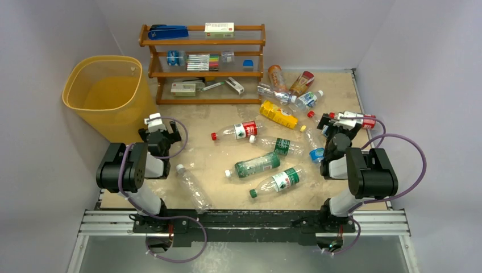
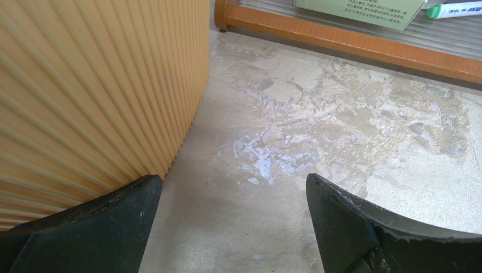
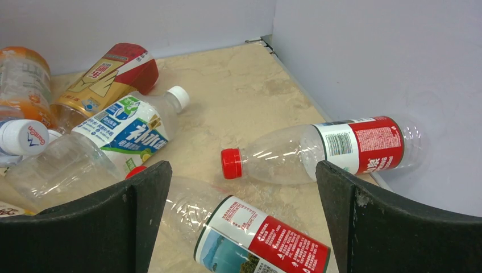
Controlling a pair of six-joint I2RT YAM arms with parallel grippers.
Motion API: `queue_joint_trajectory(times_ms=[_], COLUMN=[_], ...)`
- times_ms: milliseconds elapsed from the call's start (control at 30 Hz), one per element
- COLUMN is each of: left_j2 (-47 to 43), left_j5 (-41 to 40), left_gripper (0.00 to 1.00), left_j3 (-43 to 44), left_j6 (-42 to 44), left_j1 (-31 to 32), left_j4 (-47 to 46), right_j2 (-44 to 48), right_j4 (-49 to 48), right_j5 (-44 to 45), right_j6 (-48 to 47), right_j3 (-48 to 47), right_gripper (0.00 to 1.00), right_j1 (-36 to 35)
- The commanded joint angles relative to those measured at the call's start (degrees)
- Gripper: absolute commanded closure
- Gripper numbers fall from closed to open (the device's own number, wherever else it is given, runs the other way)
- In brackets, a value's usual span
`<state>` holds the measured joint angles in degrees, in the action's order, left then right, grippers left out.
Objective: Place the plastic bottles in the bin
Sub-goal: Pick up the plastic bottle at the center of the board.
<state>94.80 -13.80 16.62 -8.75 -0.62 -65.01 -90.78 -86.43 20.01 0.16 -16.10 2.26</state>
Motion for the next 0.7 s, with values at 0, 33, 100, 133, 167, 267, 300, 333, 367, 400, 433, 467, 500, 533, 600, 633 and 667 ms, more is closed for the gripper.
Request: queue_joint_trajectory(times_ms=[0,33,100,133,167,267,300,333,367,400,433,467,500,533,600,633,667], left_j2=[-0.15,-0.09,-0.12,-0.1,-0.12,-0.1,-0.18,-0.15,-0.07,-0.06,-0.07,-0.11,-0.11,-0.1,-0.14,-0.23,-0.32], left_j5=[-0.47,-0.46,-0.5,-0.47,-0.51,-0.5,-0.44,-0.46,-0.5,-0.44,-0.44,-0.45,-0.47,-0.51,-0.43,-0.4,-0.2], left_gripper=[0.01,0.01,0.01,0.01,0.01,0.01,0.01,0.01,0.01,0.01,0.01,0.01,0.01,0.01,0.01,0.01,0.01], left_j3=[1.0,0.97,0.98,0.97,1.0,1.01,0.97,1.02,1.02,1.02,1.04,1.01,1.03,1.0,0.98,0.83,0.63], left_j6=[0.67,0.65,0.67,0.68,0.69,0.67,0.67,0.67,0.67,0.68,0.67,0.67,0.67,0.71,0.67,0.67,0.83], left_j1=[-0.17,-0.19,-0.22,-0.19,-0.17,-0.24,-0.24,-0.23,-0.26,-0.2,-0.19,-0.17,-0.18,-0.21,-0.19,-0.27,-0.26], left_j4=[-2.53,-2.57,-2.63,-2.6,-2.59,-2.54,-2.58,-2.58,-2.62,-2.58,-2.58,-2.57,-2.57,-2.6,-2.71,-2.83,-3.11], right_j2=[-0.07,-0.1,-0.04,-0.09,-0.05,-0.05,-0.09,-0.12,-0.11,-0.11,-0.08,-0.05,-0.09,-0.08,0.03,0.12,0.55], right_j4=[-2.78,-2.78,-2.76,-2.77,-2.78,-2.77,-2.77,-2.78,-2.78,-2.74,-2.75,-2.77,-2.75,-2.77,-2.97,-4.01,-5.23], right_j5=[0.08,0.03,0.04,0.07,0.1,0.11,0.04,0.09,0.04,0.04,0.03,0.05,0.08,0.05,0.06,0.2,-0.11], right_j6=[-0.94,-0.93,-0.95,-0.95,-0.95,-0.89,-0.94,-0.91,-0.92,-0.87,-0.87,-0.94,-0.94,-0.9,-0.93,-1.07,-1.43], right_j3=[-1.3,-1.28,-1.3,-1.34,-1.31,-1.3,-1.29,-1.3,-1.3,-1.3,-1.33,-1.31,-1.31,-1.32,-1.09,-0.68,-0.04], right_gripper=[0.0,0.0,0.0,0.0,0.0,0.0,0.0,0.0,0.0,0.0,0.0,0.0,0.0,0.0,0.0,0.0,0.0], right_j1=[-0.23,-0.2,-0.24,-0.22,-0.24,-0.25,-0.24,-0.2,-0.24,-0.24,-0.24,-0.22,-0.22,-0.24,-0.24,-0.24,-0.24])
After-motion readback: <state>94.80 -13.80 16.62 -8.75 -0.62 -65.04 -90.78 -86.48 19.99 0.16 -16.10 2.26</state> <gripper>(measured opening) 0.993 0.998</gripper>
